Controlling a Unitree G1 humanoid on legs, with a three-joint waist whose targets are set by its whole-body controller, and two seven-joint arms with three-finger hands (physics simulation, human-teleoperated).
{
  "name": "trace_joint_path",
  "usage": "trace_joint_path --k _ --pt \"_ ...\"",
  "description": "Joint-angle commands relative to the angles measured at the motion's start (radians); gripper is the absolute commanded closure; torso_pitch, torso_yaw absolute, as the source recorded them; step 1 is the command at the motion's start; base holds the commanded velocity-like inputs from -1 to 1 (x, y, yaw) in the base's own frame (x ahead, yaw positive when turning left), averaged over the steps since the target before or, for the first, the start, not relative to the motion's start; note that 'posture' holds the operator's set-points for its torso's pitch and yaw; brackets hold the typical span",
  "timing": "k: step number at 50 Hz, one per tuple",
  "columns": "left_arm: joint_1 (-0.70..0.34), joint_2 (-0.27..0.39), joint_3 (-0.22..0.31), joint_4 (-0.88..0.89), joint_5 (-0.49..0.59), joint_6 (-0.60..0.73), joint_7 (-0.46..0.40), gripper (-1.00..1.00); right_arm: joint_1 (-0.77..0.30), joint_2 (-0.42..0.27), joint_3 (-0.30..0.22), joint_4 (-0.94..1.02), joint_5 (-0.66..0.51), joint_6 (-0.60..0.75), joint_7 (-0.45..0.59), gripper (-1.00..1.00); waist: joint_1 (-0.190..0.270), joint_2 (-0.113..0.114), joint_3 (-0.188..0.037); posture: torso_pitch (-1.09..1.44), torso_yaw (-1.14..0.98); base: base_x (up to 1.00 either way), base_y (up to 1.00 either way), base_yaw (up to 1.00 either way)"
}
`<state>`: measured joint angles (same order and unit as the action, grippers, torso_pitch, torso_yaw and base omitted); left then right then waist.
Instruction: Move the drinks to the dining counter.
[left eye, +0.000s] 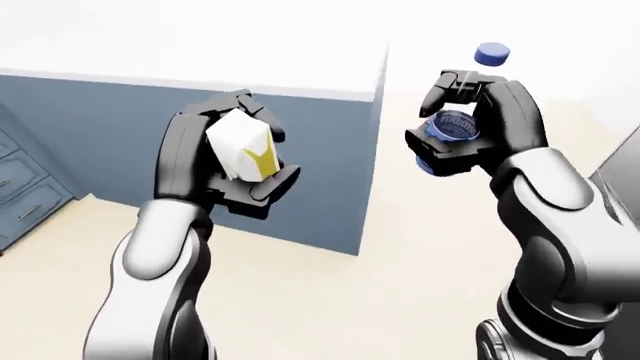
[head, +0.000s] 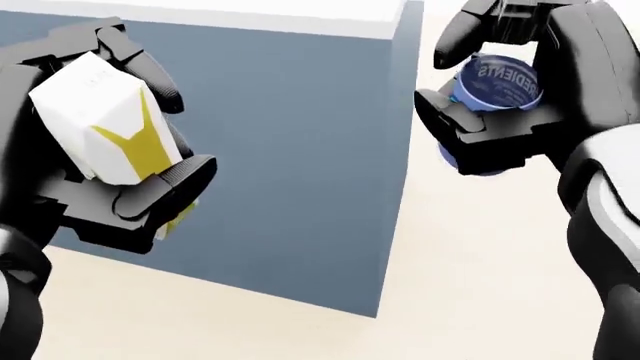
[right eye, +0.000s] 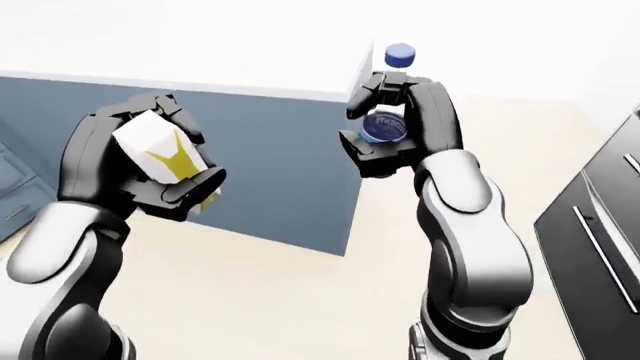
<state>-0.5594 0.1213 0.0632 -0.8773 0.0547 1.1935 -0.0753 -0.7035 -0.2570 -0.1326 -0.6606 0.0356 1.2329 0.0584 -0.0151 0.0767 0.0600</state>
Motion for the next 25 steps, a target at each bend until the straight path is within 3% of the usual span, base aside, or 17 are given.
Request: trace_joint_path --k 1,6,7,8,9,10,11,14,16,18,19,20,21,23,25 --pt "-0.042 0.004 0.001 -0.035 -0.004 -0.044 0.007 1.00 -0.056 -0.018 -0.031 -0.041 -0.010 -0.045 -0.011 1.00 0.003 -0.015 -0.024 0.00 0.00 0.48 0.84 0.00" --pt "-0.072 0.015 0.017 -0.055 -0.018 -0.001 0.010 1.00 -0.081 -0.030 -0.033 -0.053 -0.006 -0.017 -0.005 1.00 0.040 -0.068 -0.014 0.00 0.00 0.48 0.89 0.00" --pt "-0.074 0.018 0.018 -0.056 -0.021 0.000 0.012 1.00 -0.084 -0.031 -0.034 -0.055 -0.006 -0.014 -0.004 1.00 0.031 -0.096 -0.025 0.00 0.00 0.48 0.99 0.00" --pt "-0.075 0.019 0.018 -0.060 -0.023 0.004 0.013 1.00 -0.086 -0.031 -0.033 -0.059 -0.005 -0.010 -0.004 1.00 0.010 -0.159 -0.013 0.00 0.00 0.49 0.99 0.00" --pt "-0.076 0.020 0.018 -0.062 -0.025 0.007 0.015 1.00 -0.086 -0.031 -0.033 -0.062 -0.005 -0.007 -0.005 1.00 0.035 -0.112 0.014 0.00 0.00 0.48 0.98 0.00" --pt "-0.077 0.021 0.019 -0.062 -0.027 0.007 0.016 1.00 -0.088 -0.031 -0.034 -0.064 -0.004 -0.005 -0.004 1.00 0.027 -0.121 -0.019 0.00 0.00 0.48 0.98 0.00" --pt "-0.076 0.022 0.019 -0.061 -0.028 0.005 0.017 1.00 -0.088 -0.032 -0.033 -0.066 -0.004 -0.002 -0.004 1.00 0.020 -0.129 -0.034 0.00 0.00 0.48 0.98 0.00" --pt "-0.067 0.023 0.017 -0.064 -0.032 -0.001 0.021 1.00 -0.080 -0.029 -0.033 -0.069 -0.004 -0.006 -0.004 1.00 0.012 -0.138 -0.029 0.00 0.00 0.48 0.99 0.00" --pt "-0.057 0.024 0.015 -0.058 -0.033 -0.014 0.023 1.00 -0.068 -0.028 -0.034 -0.068 -0.004 -0.019 -0.003 1.00 -0.004 -0.115 -0.025 0.00 0.00 0.48 0.99 0.00" --pt "-0.055 0.024 0.012 -0.051 -0.033 -0.022 0.024 1.00 -0.062 -0.027 -0.035 -0.063 -0.004 -0.028 -0.001 1.00 -0.005 -0.076 -0.028 0.00 0.00 0.46 1.00 0.00" --pt "-0.059 0.024 0.012 -0.052 -0.033 -0.017 0.025 1.00 -0.062 -0.027 -0.035 -0.063 -0.004 -0.027 -0.001 1.00 -0.002 -0.043 -0.038 0.00 0.00 0.44 1.00 0.00" --pt "-0.059 0.024 0.011 -0.054 -0.034 -0.016 0.026 1.00 -0.065 -0.028 -0.035 -0.067 -0.003 -0.022 -0.002 1.00 0.005 0.012 -0.058 0.00 0.00 0.45 1.00 0.00" --pt "-0.054 0.024 0.008 -0.052 -0.033 -0.021 0.027 1.00 -0.060 -0.027 -0.033 -0.070 -0.004 -0.021 -0.002 1.00 0.018 0.007 -0.058 0.00 0.00 0.42 1.00 0.00" --pt "-0.051 0.023 0.005 -0.051 -0.032 -0.024 0.028 1.00 -0.051 -0.025 -0.035 -0.066 -0.004 -0.033 -0.001 1.00 0.027 -0.005 -0.015 0.00 0.00 0.43 1.00 0.00" --pt "-0.052 0.023 0.007 -0.046 -0.032 -0.027 0.028 1.00 -0.048 -0.024 -0.036 -0.063 -0.003 -0.041 -0.001 1.00 0.036 -0.019 -0.019 0.00 0.00 0.43 1.00 0.00"
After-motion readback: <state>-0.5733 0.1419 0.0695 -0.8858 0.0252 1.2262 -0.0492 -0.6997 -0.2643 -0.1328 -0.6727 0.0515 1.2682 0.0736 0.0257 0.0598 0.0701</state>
